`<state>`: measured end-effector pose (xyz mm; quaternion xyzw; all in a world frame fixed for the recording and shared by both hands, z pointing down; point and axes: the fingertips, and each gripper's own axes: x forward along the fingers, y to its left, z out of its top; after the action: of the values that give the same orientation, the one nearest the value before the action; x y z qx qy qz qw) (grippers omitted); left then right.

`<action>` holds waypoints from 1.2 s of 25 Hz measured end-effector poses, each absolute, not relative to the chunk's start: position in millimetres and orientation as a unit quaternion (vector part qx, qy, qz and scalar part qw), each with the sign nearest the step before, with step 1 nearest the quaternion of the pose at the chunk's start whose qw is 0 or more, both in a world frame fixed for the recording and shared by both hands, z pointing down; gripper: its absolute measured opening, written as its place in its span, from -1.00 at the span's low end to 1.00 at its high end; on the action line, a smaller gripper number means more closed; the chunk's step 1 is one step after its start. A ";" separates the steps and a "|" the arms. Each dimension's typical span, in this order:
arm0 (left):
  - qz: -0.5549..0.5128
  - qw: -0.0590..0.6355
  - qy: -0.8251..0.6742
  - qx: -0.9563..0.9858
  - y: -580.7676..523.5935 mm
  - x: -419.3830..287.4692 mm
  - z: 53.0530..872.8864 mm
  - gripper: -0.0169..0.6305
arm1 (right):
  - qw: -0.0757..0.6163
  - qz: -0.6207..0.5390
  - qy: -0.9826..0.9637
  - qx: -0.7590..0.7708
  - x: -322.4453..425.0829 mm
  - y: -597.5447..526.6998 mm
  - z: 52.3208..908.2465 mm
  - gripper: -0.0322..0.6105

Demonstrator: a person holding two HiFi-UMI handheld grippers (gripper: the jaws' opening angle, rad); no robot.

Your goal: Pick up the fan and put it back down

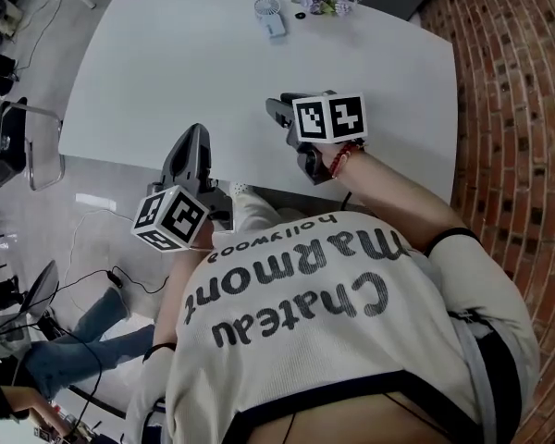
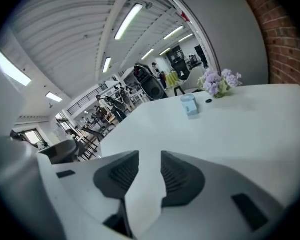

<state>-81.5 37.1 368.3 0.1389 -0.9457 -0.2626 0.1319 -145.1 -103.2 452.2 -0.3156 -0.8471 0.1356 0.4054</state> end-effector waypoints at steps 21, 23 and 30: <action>-0.216 0.041 -0.964 0.148 4.4 -33.4 287.4 -0.94 | 0.205 0.161 -0.875 -0.408 -81.4 -100.6 289.1 -0.89; -0.209 0.040 -0.966 0.150 3.1 -31.0 284.3 -0.94 | 0.186 0.141 -0.881 -0.412 -80.3 -98.6 285.4 -0.89; -0.199 0.039 -0.969 0.144 10.4 -23.5 280.4 -0.94 | 0.136 0.080 -0.894 -0.420 -68.7 -92.1 285.9 -0.89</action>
<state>-23.5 10.4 280.4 0.1438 -0.9686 -0.1989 0.0389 -68.7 -92.1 285.9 -0.4198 -0.8938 0.0798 0.1362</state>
